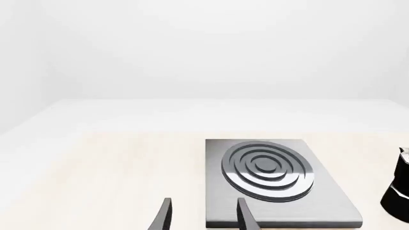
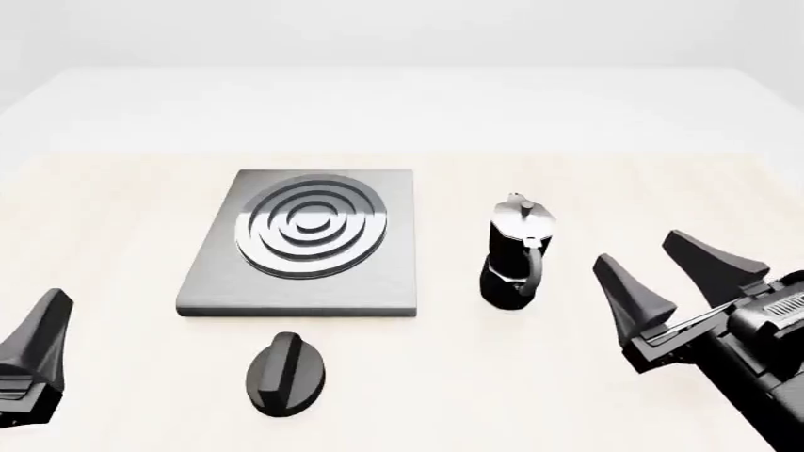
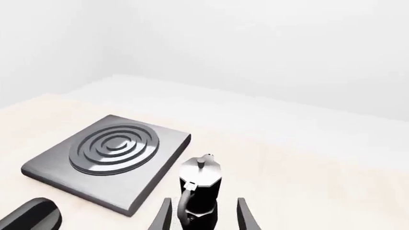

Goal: Put the moka pot on the stove.

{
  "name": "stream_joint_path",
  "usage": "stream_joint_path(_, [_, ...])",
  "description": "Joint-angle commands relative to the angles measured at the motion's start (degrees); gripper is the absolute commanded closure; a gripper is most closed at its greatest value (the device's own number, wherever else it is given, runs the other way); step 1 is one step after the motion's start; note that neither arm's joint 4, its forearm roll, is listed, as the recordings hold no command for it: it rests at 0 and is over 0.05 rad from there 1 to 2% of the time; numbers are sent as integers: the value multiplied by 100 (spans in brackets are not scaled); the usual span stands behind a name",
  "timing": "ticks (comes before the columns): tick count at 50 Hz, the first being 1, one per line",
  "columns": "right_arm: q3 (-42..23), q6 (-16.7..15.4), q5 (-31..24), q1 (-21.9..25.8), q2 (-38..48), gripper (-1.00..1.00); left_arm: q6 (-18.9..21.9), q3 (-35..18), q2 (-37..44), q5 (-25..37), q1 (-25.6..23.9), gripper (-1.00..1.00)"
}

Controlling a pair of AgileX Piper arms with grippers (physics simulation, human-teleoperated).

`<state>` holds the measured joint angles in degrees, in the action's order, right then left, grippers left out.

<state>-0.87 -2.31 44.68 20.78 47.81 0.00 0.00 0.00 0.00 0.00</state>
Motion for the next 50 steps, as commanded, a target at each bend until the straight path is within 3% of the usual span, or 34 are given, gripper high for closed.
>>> stream_joint_path(1, [26,26,560,86,655,-100,0,0,0,0,0,-100])
stream_joint_path(21, [-41,54,1245,183,1588,-100,0,0,0,0,0,-100])
stream_joint_path(50, [-226,155,1814,314,2522,-100,0,0,0,0,0,-100])
